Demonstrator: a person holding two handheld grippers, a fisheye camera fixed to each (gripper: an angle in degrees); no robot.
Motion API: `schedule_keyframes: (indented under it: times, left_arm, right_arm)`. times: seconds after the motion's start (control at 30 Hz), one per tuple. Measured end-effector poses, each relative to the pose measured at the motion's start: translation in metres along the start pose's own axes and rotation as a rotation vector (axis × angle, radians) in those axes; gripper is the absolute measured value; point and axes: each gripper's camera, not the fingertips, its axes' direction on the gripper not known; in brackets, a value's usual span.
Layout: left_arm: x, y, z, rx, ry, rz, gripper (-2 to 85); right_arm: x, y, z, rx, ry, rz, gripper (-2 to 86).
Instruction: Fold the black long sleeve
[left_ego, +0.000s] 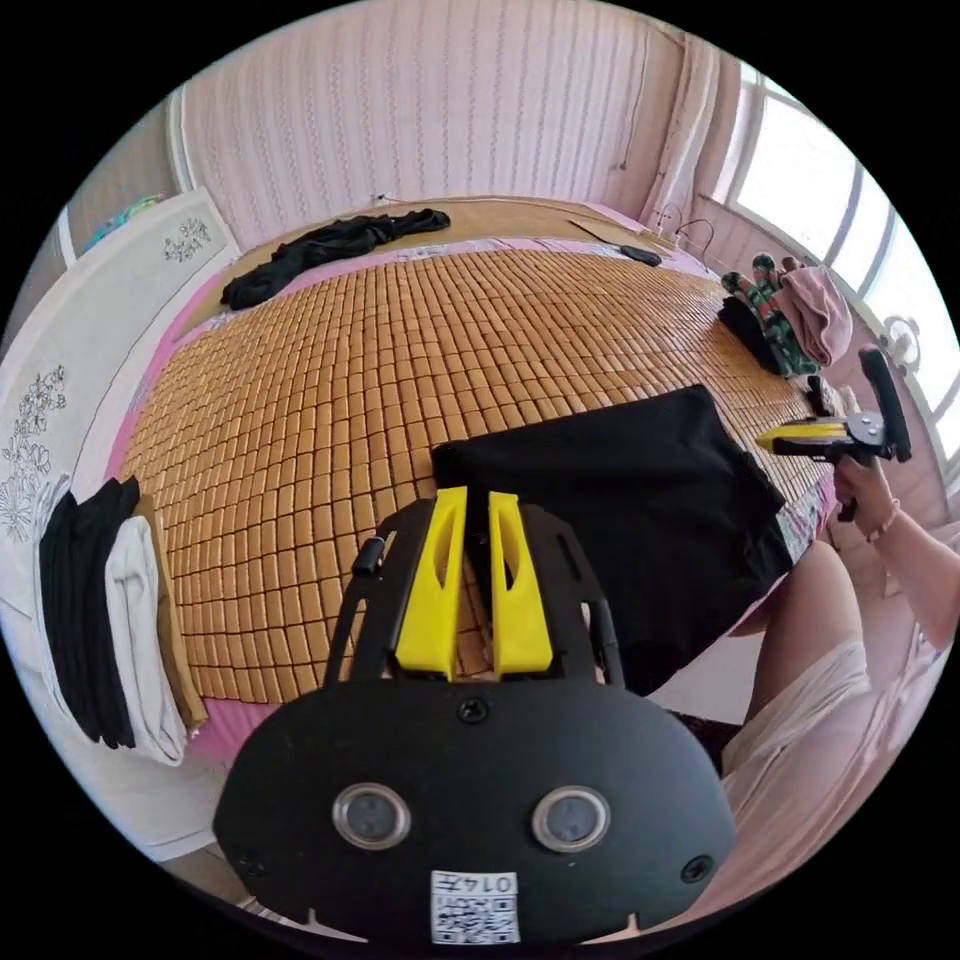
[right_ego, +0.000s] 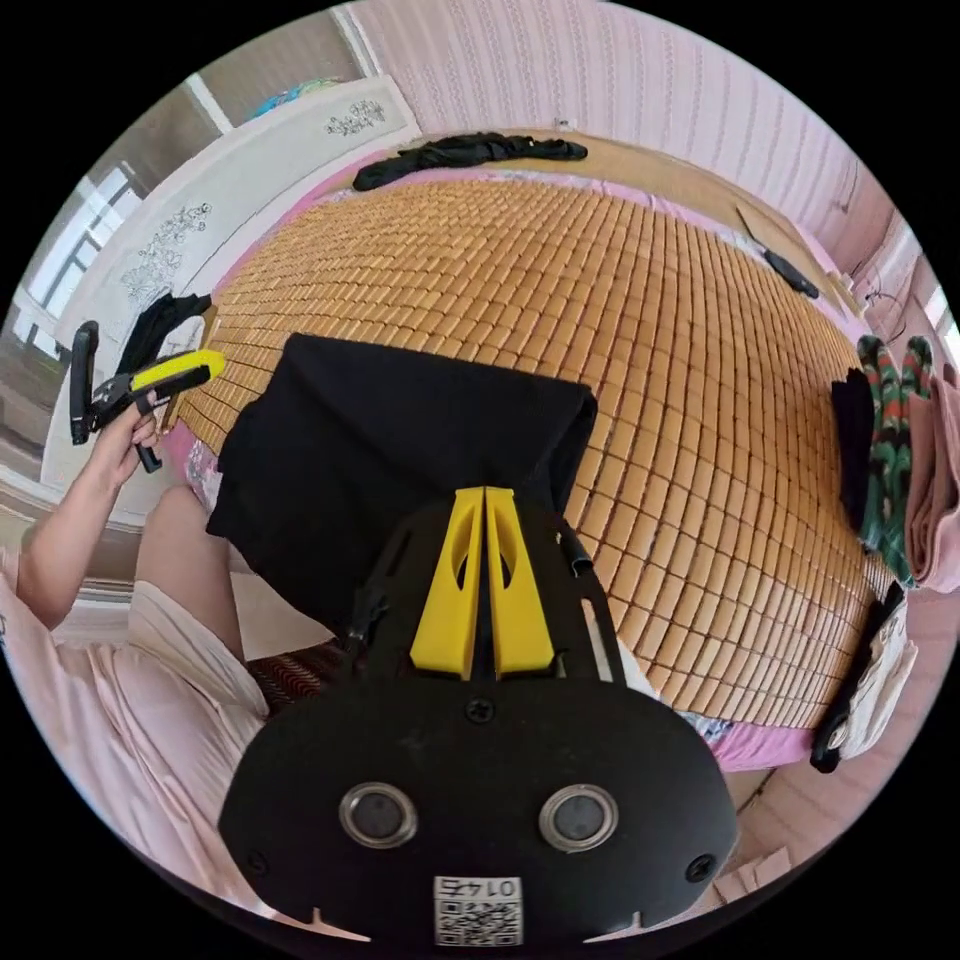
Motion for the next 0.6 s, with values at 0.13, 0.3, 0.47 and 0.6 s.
schedule_keyframes:
  times: [0.13,0.3,0.47,0.6]
  left_arm:
    - [0.079,0.035,0.009,0.026,0.328,0.142,-0.4]
    - [0.159,0.07,0.071,-0.183,0.202,0.298,-0.9]
    - [0.163,0.097,0.078,-0.066,0.202,0.309,-1.0]
    - [0.157,0.099,0.086,-0.095,0.26,0.244,-1.0]
  right_arm:
    - [-0.055,-0.069,0.055,-0.162,-0.114,-0.177,-0.4]
    - [-0.097,-0.101,0.131,-0.329,0.077,-0.309,-0.5]
    - [-0.093,-0.148,0.134,-0.504,0.069,-0.366,-0.8]
    - [-0.085,-0.174,0.148,-0.526,0.109,-0.347,-0.6]
